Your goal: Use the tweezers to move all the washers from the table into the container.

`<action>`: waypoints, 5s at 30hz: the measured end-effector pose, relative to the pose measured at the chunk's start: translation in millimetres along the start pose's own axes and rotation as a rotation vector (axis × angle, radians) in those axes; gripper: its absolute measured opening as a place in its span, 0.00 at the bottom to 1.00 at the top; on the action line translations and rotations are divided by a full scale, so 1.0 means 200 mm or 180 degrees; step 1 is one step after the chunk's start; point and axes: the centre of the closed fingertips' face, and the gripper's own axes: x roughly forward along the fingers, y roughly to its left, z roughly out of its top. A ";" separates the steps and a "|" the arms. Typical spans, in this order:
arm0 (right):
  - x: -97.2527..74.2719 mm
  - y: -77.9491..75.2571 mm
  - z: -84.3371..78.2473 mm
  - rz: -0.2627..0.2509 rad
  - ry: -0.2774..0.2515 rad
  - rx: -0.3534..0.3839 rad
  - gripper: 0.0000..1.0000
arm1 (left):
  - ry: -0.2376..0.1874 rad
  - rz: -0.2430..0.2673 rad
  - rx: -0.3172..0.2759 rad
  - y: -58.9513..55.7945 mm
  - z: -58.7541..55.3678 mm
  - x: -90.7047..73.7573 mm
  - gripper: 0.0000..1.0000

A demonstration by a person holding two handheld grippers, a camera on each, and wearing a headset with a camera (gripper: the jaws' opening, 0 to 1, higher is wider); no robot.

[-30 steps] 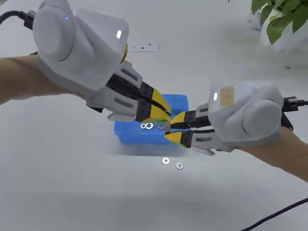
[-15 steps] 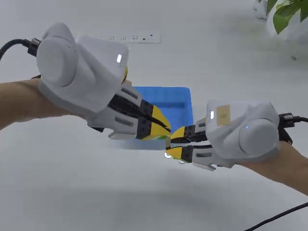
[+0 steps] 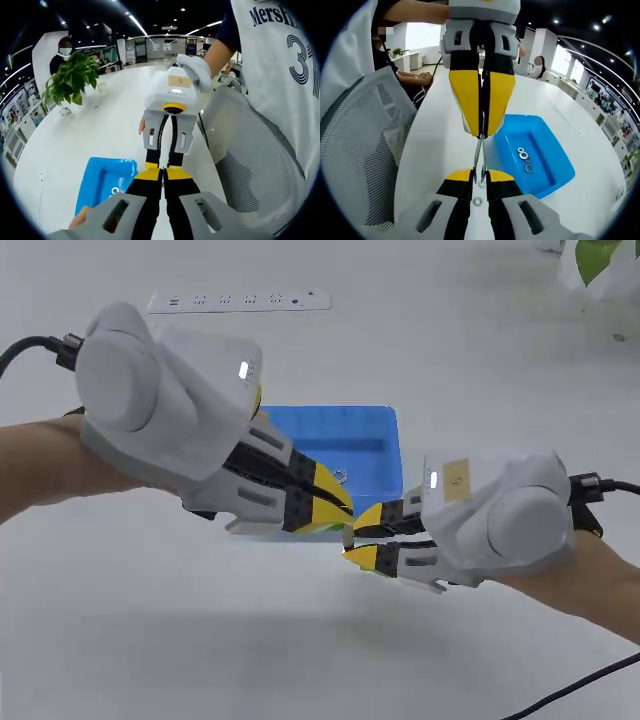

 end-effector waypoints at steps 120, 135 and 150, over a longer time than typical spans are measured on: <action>0.08 -0.44 0.12 -0.0220 0.0056 -0.0161 0.10 | 0.0345 -0.0056 0.0301 0.43 -0.01 -0.10 0.05; 0.16 -0.42 0.01 -0.0091 0.0102 0.0014 0.10 | 0.0414 -0.0121 0.0124 0.46 -0.13 -0.02 0.05; 0.14 -0.40 0.05 -0.0102 0.0080 0.0011 0.12 | 0.0400 -0.0089 0.0151 0.44 -0.11 -0.04 0.05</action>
